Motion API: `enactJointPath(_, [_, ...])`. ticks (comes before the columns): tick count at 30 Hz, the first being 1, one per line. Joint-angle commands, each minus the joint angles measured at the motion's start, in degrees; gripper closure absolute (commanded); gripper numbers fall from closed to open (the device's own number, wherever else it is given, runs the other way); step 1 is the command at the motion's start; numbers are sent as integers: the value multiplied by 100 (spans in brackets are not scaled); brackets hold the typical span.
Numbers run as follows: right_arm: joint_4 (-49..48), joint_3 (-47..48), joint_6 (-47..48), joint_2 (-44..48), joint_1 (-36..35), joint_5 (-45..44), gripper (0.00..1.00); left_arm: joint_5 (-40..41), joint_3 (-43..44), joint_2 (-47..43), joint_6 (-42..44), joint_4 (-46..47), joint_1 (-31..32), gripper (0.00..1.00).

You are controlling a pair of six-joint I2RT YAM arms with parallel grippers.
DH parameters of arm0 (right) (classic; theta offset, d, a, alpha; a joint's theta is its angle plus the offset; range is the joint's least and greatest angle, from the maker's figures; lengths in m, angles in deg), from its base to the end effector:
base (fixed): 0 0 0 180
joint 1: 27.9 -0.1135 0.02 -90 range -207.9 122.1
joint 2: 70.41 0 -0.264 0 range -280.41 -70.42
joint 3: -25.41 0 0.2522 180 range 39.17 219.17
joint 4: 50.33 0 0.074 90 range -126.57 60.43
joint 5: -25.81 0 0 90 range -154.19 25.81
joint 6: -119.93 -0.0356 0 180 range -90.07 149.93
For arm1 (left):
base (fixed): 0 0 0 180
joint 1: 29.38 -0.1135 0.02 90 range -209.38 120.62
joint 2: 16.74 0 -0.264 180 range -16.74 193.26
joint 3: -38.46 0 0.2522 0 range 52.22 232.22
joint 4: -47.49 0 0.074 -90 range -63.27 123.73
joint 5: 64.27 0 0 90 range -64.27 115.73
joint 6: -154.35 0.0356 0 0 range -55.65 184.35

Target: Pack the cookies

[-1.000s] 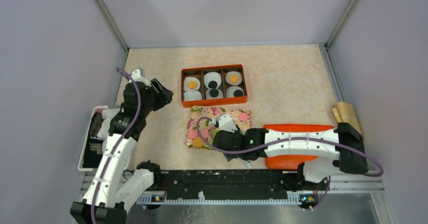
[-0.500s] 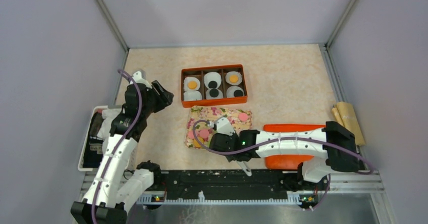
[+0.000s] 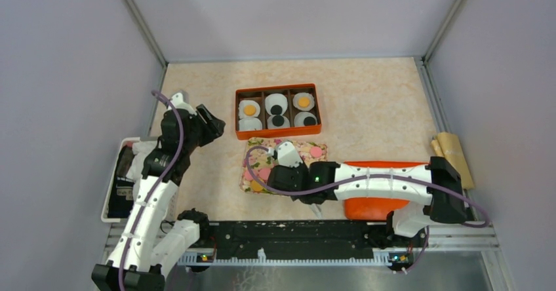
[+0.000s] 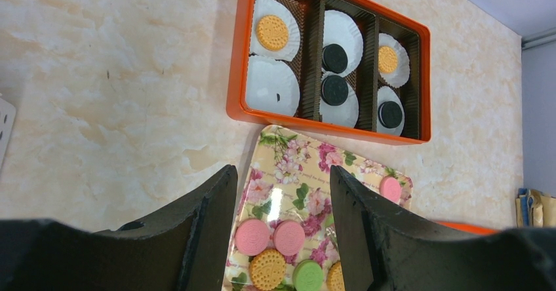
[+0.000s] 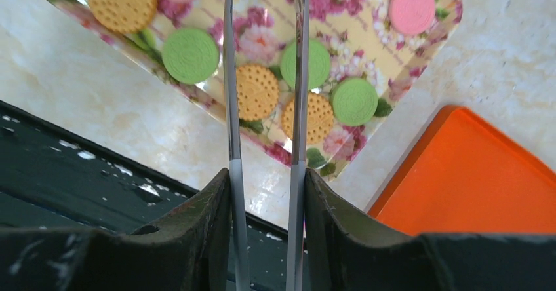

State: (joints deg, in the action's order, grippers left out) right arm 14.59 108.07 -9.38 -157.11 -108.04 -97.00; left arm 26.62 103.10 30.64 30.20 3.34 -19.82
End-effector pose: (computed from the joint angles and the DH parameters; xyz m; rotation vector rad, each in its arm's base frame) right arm 0.0693 0.2860 0.2623 -0.7348 2.3611 0.0295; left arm 0.1774 -0.0293 0.3330 -0.4508 2.0218 -0.4586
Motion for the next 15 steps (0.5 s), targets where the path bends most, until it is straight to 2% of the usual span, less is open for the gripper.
enactJointPath(1, [-164, 774, 419, 25, -55, -548, 75, -12, 18, -88, -4, 199, -25, 39])
enactJointPath(8, [-577, 1904, 1461, -775, 247, -915, 75, 140, 110, -115, 81, 96, -25, 39])
enactJointPath(15, [-1260, 2687, 2189, -1605, 1050, -431, 75, 345, 192, -193, 218, -14, -25, 39])
